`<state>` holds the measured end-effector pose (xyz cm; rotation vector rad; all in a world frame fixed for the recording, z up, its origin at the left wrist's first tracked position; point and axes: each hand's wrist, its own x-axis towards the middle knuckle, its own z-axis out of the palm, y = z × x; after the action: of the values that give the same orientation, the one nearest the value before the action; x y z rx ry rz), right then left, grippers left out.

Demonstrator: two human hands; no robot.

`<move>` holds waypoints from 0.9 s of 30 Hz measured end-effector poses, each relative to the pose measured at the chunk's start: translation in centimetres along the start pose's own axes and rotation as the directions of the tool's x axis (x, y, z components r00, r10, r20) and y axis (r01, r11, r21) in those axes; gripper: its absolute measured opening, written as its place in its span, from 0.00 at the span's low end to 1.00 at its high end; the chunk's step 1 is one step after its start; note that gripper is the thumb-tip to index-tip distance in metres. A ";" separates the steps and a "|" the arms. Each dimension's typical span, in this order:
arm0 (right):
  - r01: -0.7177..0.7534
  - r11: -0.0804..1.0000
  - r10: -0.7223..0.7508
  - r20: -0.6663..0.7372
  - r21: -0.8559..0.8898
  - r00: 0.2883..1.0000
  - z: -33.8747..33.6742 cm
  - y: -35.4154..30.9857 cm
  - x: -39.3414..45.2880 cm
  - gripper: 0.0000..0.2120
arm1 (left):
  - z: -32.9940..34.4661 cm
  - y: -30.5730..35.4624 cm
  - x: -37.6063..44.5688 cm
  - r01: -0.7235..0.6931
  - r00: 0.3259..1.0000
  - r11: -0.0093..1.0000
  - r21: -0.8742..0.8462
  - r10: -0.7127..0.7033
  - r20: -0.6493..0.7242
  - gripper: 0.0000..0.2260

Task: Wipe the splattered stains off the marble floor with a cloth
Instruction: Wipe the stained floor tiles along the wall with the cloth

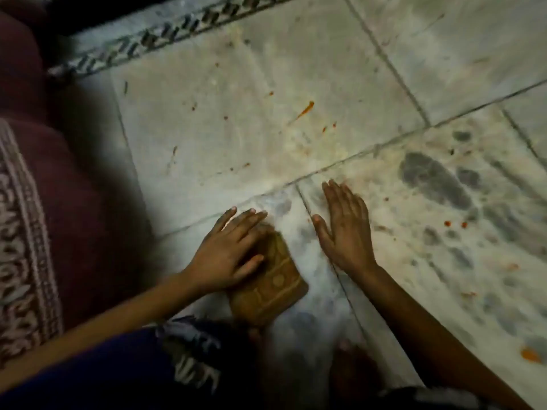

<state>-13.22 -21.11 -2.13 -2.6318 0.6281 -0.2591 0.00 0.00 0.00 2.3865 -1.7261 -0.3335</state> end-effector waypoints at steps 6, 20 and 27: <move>-0.033 0.999 0.033 0.011 0.003 0.999 1.1 -1.4 -1.8 0.27 | 2.7 1.7 -0.8 0.033 0.999 0.999 -0.013 -0.033 -0.035 0.29; -0.017 0.995 0.030 0.131 -0.099 0.991 0.8 -0.5 -0.1 0.28 | 4.7 3.5 -0.7 0.219 0.976 0.974 0.055 -0.219 0.001 0.30; -0.007 0.993 0.023 0.137 -0.117 0.990 -0.3 0.9 1.0 0.30 | 1.8 -0.9 2.9 0.431 0.853 0.853 -0.296 -0.491 -0.174 0.29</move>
<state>-12.73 -22.44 -2.22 -2.7261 0.6334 -0.0352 1.14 -2.47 -2.16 2.5019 -0.9236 -0.2804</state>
